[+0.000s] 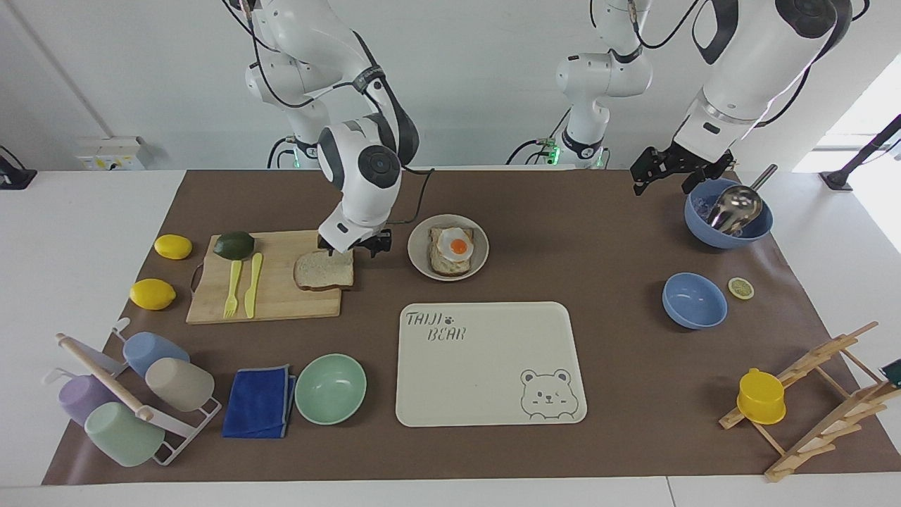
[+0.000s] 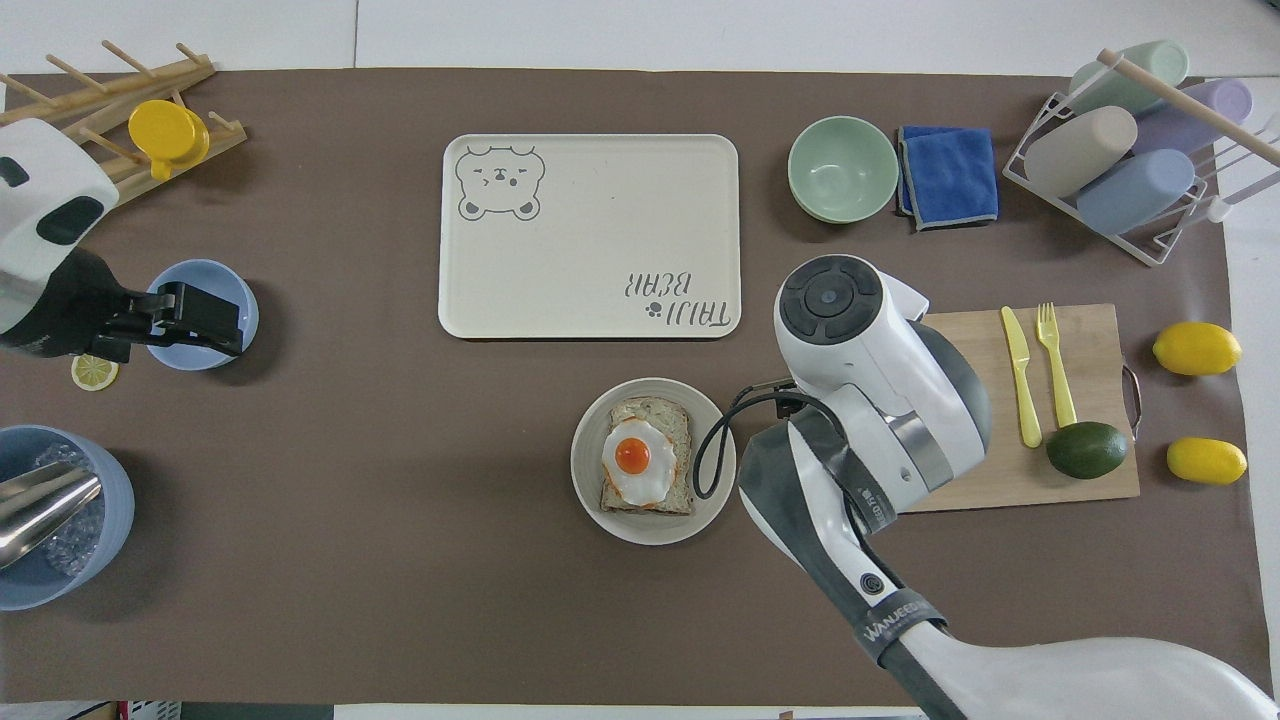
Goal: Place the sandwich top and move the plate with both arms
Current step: 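Grasp the bread slice with the right gripper and lift it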
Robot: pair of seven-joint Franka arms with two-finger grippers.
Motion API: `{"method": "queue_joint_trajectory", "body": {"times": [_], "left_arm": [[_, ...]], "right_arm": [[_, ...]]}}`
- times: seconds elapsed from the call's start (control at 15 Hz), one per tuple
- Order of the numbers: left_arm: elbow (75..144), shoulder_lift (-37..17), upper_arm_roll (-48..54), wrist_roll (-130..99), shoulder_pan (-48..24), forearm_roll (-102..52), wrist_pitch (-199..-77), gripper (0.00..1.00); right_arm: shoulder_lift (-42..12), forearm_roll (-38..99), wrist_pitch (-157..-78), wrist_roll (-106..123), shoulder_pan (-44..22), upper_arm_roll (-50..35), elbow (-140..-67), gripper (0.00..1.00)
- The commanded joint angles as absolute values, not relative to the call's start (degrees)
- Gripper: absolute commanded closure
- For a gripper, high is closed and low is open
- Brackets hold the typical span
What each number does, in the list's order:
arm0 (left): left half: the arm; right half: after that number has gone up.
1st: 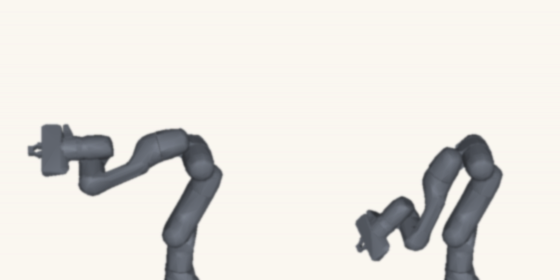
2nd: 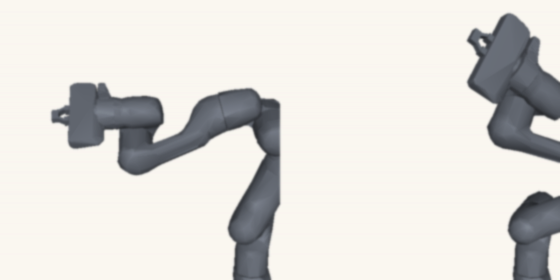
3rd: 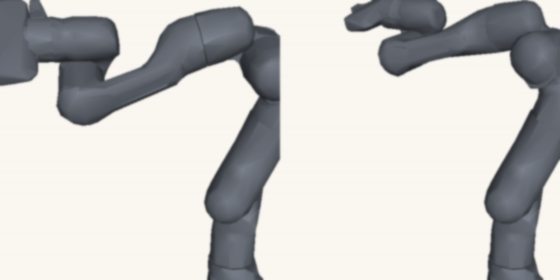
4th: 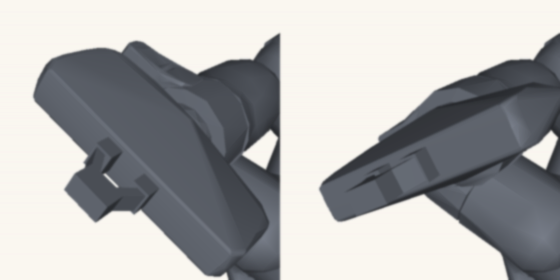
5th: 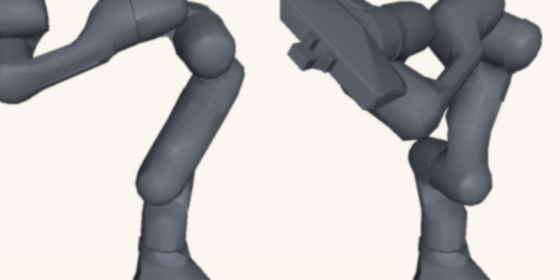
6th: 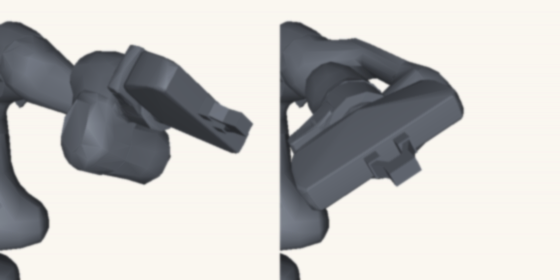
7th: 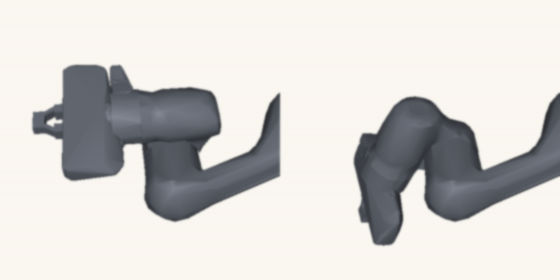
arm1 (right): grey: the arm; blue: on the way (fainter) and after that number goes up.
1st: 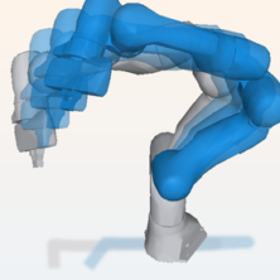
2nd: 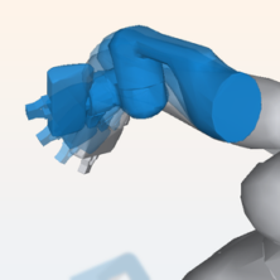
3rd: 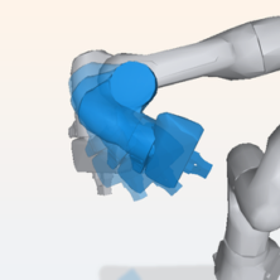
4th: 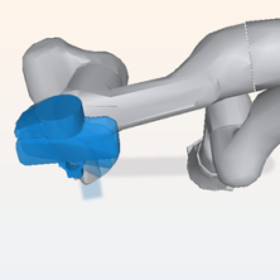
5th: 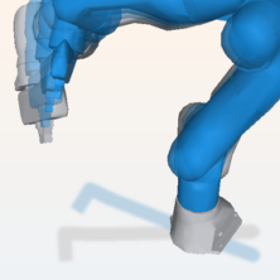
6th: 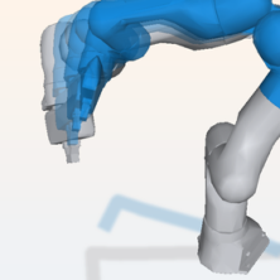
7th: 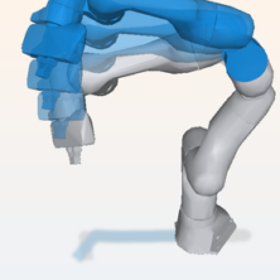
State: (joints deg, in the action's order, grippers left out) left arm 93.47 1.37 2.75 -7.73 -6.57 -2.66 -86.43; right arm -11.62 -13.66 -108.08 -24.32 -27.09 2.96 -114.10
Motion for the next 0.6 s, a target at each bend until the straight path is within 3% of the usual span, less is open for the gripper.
{"method": "queue_joint_trajectory", "body": {"times": [0.0, 0.53], "left_arm": [[93.96, 2.2, 2.72, -7.65, -6.59, -1.41, -86.04, 0.0], [93.96, 2.2, 2.72, -7.65, -6.59, -1.41, -86.04, 0.0]], "right_arm": [[-11.86, -18.53, -109.6, -25.58, -28.47, 3.25, -116.89, 0.0], [-13.45, -22.94, -112.76, -24.79, -28.39, 3.08, -119.62, 0.0]]}}
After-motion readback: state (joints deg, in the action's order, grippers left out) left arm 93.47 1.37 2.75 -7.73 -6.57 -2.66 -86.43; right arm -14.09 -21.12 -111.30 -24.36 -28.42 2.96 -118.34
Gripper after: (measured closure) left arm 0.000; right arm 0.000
